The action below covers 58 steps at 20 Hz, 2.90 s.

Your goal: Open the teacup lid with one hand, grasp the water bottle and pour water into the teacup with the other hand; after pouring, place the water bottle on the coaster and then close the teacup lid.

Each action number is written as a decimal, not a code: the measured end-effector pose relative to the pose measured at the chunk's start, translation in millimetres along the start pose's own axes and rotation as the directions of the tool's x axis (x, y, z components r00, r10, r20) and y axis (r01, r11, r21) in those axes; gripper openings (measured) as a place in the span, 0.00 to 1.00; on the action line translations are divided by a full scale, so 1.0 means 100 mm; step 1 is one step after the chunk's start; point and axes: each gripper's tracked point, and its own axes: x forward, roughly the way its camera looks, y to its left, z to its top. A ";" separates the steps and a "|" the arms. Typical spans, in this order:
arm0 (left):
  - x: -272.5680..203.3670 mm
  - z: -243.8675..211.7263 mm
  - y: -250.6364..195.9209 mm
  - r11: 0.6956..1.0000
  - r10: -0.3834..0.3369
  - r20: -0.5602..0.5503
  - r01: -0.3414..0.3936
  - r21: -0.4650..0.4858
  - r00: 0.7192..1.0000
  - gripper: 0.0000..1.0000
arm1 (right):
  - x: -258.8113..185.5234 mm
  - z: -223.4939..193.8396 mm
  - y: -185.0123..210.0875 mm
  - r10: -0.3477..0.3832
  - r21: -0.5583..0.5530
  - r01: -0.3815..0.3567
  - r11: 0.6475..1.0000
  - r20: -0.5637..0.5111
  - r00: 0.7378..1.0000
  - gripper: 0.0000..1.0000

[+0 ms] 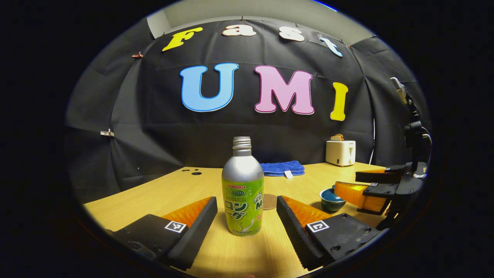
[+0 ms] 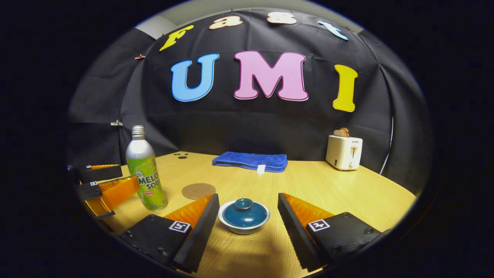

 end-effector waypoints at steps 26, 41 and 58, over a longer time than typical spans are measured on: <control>0.01 -0.01 -0.01 1.000 0.004 0.002 -0.004 0.000 1.000 0.97 | 0.40 -0.12 0.07 0.072 -0.028 -0.076 0.997 -0.113 0.991 0.48; 0.01 -0.02 -0.01 1.000 0.006 0.001 -0.006 0.001 1.000 0.97 | 0.19 0.14 0.05 0.070 -0.047 -0.067 0.997 0.057 0.996 0.25; 0.48 0.00 0.09 1.000 0.031 0.003 -0.031 0.002 1.000 0.98 | -0.11 0.16 -0.24 0.034 0.068 -0.043 0.997 0.120 0.992 0.25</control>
